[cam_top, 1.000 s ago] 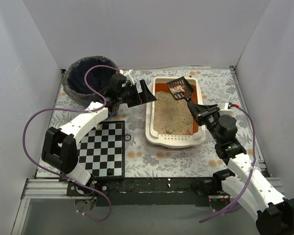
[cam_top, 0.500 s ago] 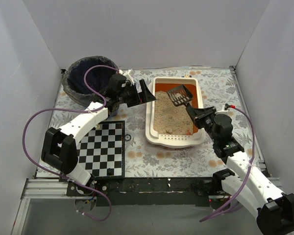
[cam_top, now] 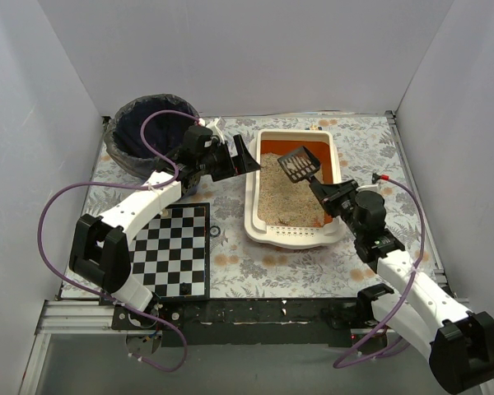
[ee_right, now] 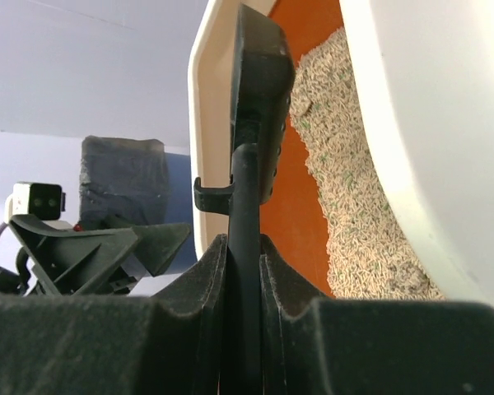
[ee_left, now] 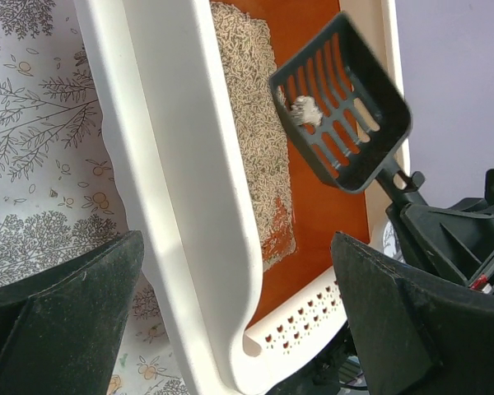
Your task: Clean the litter box
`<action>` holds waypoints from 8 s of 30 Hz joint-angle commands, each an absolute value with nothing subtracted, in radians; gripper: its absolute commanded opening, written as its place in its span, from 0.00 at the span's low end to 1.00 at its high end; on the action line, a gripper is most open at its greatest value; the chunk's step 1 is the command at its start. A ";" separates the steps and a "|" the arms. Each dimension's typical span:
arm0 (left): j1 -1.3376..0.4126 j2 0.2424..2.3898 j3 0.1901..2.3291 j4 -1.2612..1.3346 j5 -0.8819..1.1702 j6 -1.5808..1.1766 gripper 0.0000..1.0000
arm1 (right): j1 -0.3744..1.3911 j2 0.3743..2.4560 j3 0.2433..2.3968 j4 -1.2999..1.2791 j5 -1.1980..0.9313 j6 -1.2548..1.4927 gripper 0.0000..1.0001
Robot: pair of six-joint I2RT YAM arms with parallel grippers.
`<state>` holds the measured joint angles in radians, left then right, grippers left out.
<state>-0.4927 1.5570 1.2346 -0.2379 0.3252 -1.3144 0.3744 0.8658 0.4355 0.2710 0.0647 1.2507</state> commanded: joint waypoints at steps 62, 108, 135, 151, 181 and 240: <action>-0.492 1.170 0.977 -0.242 0.167 -1.335 0.98 | 0.403 0.934 0.733 0.322 0.028 1.229 0.01; -0.492 1.019 0.900 -0.330 0.067 -1.347 0.98 | 0.942 1.938 1.957 0.182 0.078 -0.216 0.01; -0.492 1.064 0.940 -0.318 0.107 -1.341 0.98 | 0.812 1.616 1.571 0.405 -0.072 -0.013 0.01; -0.492 1.232 1.026 -0.227 0.262 -1.348 0.98 | 0.336 1.312 1.250 0.203 -0.399 0.120 0.01; -0.495 1.698 1.393 -0.313 0.368 -1.325 0.98 | 0.397 1.342 0.948 -0.035 -0.322 -1.832 0.01; -0.497 1.773 1.419 -0.362 0.262 -1.310 0.93 | 0.581 1.481 0.950 -0.159 0.093 -1.620 0.01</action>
<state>-0.4931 1.8038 1.3811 -0.3496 0.2901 -1.3243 0.5667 1.5696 0.9886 0.0044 0.0795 -1.5291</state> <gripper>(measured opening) 0.932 0.211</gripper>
